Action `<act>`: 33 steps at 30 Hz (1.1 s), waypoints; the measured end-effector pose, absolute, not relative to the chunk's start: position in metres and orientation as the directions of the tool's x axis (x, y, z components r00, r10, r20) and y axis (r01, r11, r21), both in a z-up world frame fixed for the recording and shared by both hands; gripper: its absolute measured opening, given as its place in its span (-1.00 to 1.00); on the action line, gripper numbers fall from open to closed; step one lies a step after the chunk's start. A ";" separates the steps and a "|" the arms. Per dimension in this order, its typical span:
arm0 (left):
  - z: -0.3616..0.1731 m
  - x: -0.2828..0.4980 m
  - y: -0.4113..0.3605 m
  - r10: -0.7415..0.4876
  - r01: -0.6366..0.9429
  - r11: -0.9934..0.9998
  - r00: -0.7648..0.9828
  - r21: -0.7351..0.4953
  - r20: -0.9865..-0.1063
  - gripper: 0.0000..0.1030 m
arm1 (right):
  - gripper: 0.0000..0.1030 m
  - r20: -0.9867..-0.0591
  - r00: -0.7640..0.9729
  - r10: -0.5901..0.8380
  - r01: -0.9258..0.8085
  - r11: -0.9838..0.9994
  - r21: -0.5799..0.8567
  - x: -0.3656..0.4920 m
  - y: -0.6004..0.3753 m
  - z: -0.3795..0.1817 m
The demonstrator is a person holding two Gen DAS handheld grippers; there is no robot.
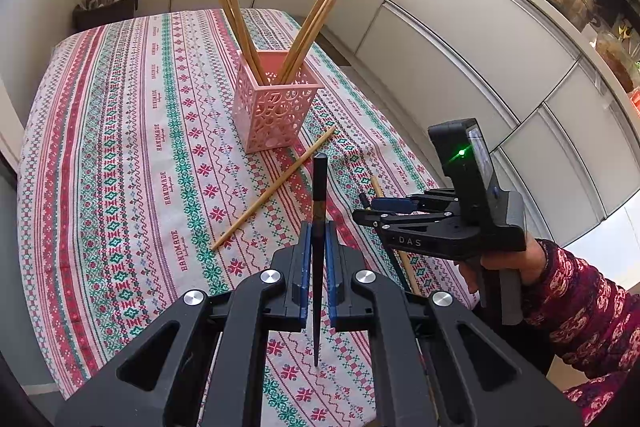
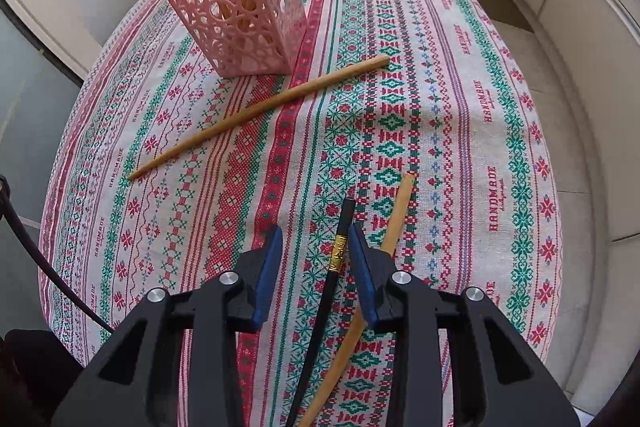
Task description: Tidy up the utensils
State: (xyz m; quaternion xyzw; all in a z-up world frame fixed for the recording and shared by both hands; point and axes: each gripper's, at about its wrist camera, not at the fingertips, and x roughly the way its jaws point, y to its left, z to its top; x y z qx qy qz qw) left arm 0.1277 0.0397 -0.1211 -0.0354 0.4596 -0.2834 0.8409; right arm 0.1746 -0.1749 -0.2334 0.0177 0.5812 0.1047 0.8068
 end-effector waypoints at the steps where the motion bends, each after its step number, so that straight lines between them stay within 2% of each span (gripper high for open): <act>1: -0.121 0.127 0.040 -0.507 0.444 0.838 0.418 -0.318 -0.754 -0.88 | -0.67 -0.942 0.285 0.180 -0.140 0.979 0.145 0.177 -0.174 -0.238; 5: -0.120 0.127 0.039 -0.507 0.452 0.836 0.423 -0.310 -0.751 -0.88 | -0.83 -0.950 0.258 0.174 -0.094 0.983 0.155 0.187 -0.175 -0.239; 12: -0.107 0.115 0.034 -0.513 0.487 0.827 0.454 -0.279 -0.728 -0.88 | -0.85 -0.959 0.138 0.246 -0.017 0.969 0.246 0.211 -0.190 -0.240; 14: -0.100 0.110 0.033 -0.514 0.497 0.826 0.473 -0.266 -0.716 -0.88 | -0.86 -0.955 0.208 0.211 -0.035 0.977 0.208 0.205 -0.187 -0.236; 21: -0.073 0.088 0.026 -0.506 0.494 0.840 0.557 -0.227 -0.659 -0.88 | -0.86 -0.830 0.508 0.231 -0.119 0.973 0.198 0.143 -0.175 -0.178; 26: -0.058 0.078 0.025 -0.502 0.457 0.855 0.610 -0.244 -0.613 -0.88 | -0.86 -0.741 0.623 0.251 -0.109 0.966 0.236 0.114 -0.181 -0.135; 33: -0.032 0.074 0.021 -0.482 0.437 0.871 0.665 -0.225 -0.571 -0.88 | -0.86 -0.588 0.767 0.256 -0.155 0.964 0.218 0.086 -0.182 -0.066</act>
